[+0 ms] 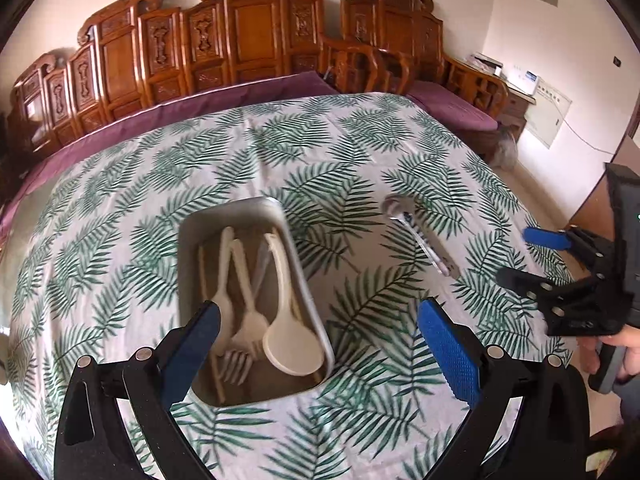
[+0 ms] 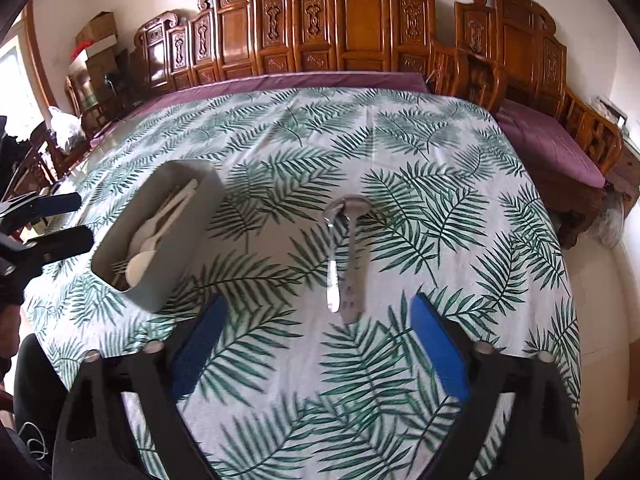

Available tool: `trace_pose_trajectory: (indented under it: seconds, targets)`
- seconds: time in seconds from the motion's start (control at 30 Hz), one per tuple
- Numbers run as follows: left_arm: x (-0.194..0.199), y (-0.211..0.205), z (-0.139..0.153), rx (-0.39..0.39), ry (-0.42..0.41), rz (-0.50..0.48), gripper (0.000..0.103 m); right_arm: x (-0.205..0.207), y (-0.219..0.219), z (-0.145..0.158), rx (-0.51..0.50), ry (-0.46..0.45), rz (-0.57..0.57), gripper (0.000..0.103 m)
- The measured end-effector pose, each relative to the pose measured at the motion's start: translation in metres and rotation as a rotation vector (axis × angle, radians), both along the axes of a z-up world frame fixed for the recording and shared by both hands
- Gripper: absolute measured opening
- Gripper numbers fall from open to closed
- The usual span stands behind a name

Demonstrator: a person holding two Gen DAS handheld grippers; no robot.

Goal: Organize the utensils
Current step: 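Reach the right tool to the silver metal spoon and grasp its handle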

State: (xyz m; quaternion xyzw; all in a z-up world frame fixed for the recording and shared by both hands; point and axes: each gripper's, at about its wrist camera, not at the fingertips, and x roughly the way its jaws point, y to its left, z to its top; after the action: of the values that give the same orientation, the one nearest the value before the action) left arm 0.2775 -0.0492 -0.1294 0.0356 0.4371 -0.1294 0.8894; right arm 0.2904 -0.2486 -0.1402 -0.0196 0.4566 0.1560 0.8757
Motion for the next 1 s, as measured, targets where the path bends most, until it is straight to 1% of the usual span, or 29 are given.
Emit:
trace_pose_trajectory:
  seconds: [0.03, 0.07, 0.17, 0.23, 0.3, 0.37, 0.5, 0.63, 0.9, 0.93, 1.0]
  targets:
    - [0.002, -0.004, -0.001, -0.001, 0.002, -0.005, 0.095, 0.008, -0.004, -0.005, 0.003, 0.016, -0.008, 0.083]
    - [0.004, -0.008, -0.002, -0.002, 0.005, -0.011, 0.095, 0.014, -0.006, -0.009, 0.006, 0.028, -0.014, 0.073]
    - [0.011, -0.021, -0.006, 0.006, 0.013, -0.027, 0.095, 0.036, -0.013, -0.025, 0.019, 0.072, -0.02, 0.057]
    - [0.015, -0.029, -0.009, 0.014, 0.017, -0.037, 0.095, 0.051, -0.012, -0.034, 0.02, 0.093, -0.013, 0.05]
    - [0.019, -0.035, -0.013, 0.032, 0.023, -0.04, 0.095, 0.066, -0.008, -0.044, 0.006, 0.112, 0.003, 0.045]
    - [0.023, -0.039, -0.016, 0.037, 0.027, -0.039, 0.095, 0.079, -0.002, -0.054, -0.008, 0.132, 0.029, 0.035]
    - [0.029, -0.042, -0.022, 0.036, 0.044, -0.027, 0.095, 0.102, 0.006, -0.072, -0.031, 0.165, 0.051, 0.026]
    - [0.034, -0.047, -0.029, 0.045, 0.06, -0.024, 0.095, 0.119, 0.01, -0.082, -0.04, 0.183, 0.062, 0.023]
    - [0.039, -0.056, -0.041, 0.062, 0.086, -0.027, 0.095, 0.135, 0.018, -0.088, -0.088, 0.184, 0.092, 0.018]
    - [0.04, -0.058, -0.042, 0.063, 0.087, -0.028, 0.095, 0.136, 0.018, -0.089, -0.094, 0.181, 0.093, 0.017]
    - [0.042, -0.061, -0.044, 0.068, 0.091, -0.031, 0.095, 0.136, 0.017, -0.089, -0.103, 0.175, 0.096, 0.01]
